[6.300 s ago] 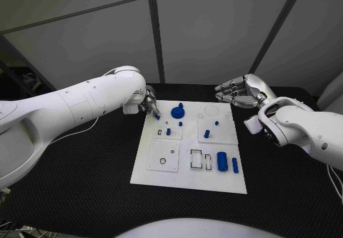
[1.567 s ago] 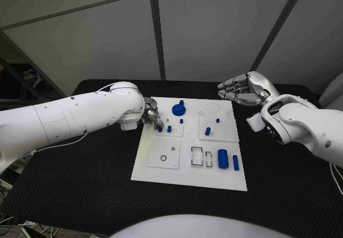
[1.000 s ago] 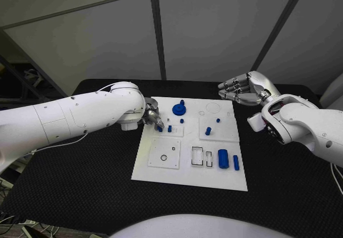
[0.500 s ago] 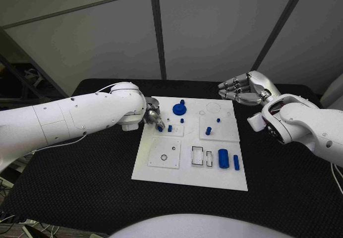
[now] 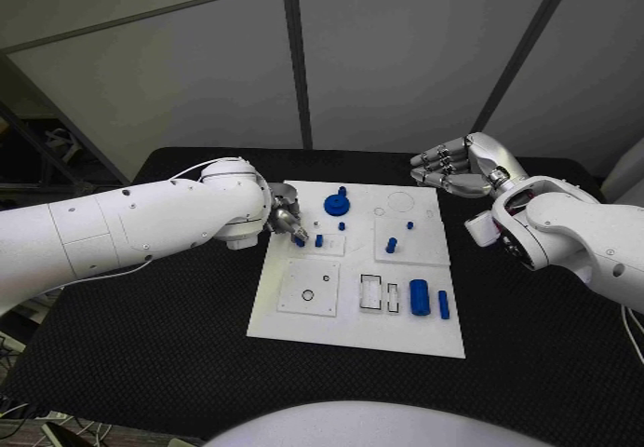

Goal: Assemble the parts on the task board

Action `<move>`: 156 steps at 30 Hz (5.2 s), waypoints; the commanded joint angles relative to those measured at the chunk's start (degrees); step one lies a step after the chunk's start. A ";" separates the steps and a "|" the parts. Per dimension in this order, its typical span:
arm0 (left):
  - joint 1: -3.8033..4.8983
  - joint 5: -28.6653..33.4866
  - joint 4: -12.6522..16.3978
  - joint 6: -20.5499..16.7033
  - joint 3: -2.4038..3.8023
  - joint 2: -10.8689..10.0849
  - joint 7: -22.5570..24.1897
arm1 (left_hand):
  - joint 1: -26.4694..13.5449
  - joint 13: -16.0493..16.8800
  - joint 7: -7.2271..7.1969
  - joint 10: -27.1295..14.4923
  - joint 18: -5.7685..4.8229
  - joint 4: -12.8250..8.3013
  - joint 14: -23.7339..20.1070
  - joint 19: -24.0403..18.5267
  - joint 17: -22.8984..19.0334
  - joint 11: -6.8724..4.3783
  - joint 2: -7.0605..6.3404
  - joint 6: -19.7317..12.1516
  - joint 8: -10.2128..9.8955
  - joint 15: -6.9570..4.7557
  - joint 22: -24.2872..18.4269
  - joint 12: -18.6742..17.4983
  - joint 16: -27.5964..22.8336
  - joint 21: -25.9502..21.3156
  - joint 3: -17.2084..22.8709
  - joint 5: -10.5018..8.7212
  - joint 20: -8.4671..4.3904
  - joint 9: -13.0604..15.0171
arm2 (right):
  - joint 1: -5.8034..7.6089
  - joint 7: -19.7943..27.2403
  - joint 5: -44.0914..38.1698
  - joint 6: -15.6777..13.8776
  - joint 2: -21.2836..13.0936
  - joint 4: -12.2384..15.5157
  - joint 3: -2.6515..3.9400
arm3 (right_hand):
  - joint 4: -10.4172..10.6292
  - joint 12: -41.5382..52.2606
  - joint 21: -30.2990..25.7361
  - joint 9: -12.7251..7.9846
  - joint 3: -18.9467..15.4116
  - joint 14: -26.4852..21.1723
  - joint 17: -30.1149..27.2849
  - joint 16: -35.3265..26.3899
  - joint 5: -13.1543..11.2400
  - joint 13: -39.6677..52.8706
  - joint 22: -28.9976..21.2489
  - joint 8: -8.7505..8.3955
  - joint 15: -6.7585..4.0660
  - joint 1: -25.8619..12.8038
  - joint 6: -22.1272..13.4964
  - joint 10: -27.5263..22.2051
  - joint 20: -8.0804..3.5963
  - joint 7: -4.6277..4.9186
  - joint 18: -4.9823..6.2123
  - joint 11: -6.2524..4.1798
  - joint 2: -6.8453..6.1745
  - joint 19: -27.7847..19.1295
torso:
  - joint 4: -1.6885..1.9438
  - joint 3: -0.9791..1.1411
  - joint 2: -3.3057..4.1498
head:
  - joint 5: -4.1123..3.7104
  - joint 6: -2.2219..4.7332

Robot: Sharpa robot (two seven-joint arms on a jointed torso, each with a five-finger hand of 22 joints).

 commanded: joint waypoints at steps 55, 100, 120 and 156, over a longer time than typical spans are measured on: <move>-2.04 -7.81 1.67 -5.03 0.05 -0.62 1.03 | 1.53 0.78 0.39 0.75 -1.19 -3.88 1.63 2.98 0.06 -0.22 1.20 0.00 0.02 -0.40 7.88 0.44 0.33 0.39 4.36 0.25 -0.28 0.08 | 0.10 0.55 0.13 0.55 -0.15 -0.25 0.04 | 0.06 -0.17 -0.33 -0.03 -0.30 -0.11 -0.12 0.04 0.33 -0.06 -0.16 -0.35 0.08 -0.66 -0.01 -0.15 0.02 0.27 0.61 0.19 0.06 0.28 | -0.03 0.05 -0.01 | 0.13 -0.23; -2.04 -5.23 -0.55 -0.91 0.06 1.03 0.44 | -1.18 2.17 0.09 1.55 -1.00 -1.47 1.64 2.71 -0.02 -0.29 1.95 0.61 0.47 -0.32 7.35 1.52 0.28 -0.43 2.61 -0.21 -0.18 0.13 | 0.10 0.58 0.13 0.69 -0.15 -0.18 0.04 | 0.08 -0.15 -0.42 -0.02 -0.34 -0.09 -0.16 0.06 0.33 -0.06 -0.24 -0.33 0.08 -0.72 0.00 -0.14 0.03 0.27 0.62 0.19 0.08 0.35 | -0.09 0.08 -0.01 | 0.03 -0.68; -2.04 -4.28 -1.70 -1.21 0.06 1.37 -0.72 | -5.46 3.22 -0.46 1.66 -1.18 5.75 1.63 3.03 0.06 -0.66 2.98 2.37 -0.24 -0.65 8.23 2.09 0.31 0.10 -14.19 -0.43 -0.50 -0.92 | 0.10 0.62 0.13 0.73 -0.22 -0.09 0.05 | 0.18 -0.12 -0.60 -0.02 -0.48 -0.08 -0.25 0.07 0.36 -0.05 -0.39 -0.32 0.09 -0.92 -0.02 -0.17 0.05 0.30 0.62 0.21 0.07 0.47 | 0.00 0.04 -0.03 | -0.05 -0.44; -2.07 1.28 -1.52 -15.11 2.19 -0.51 4.01 | -5.41 -1.42 0.36 -1.15 -0.16 13.77 1.51 1.74 -0.06 -0.03 3.99 0.85 -1.72 -0.46 5.22 -2.15 0.13 -4.51 -23.89 -0.02 -0.40 -1.97 | 0.10 0.58 0.15 0.89 -0.08 -0.60 0.04 | 0.25 -0.10 -0.67 -0.02 -0.56 -0.08 -0.29 0.07 0.37 -0.05 -0.45 -0.32 0.10 -1.04 -0.03 -0.17 0.06 0.32 0.62 0.23 0.06 0.51 | -0.01 0.07 -0.04 | -0.15 -0.15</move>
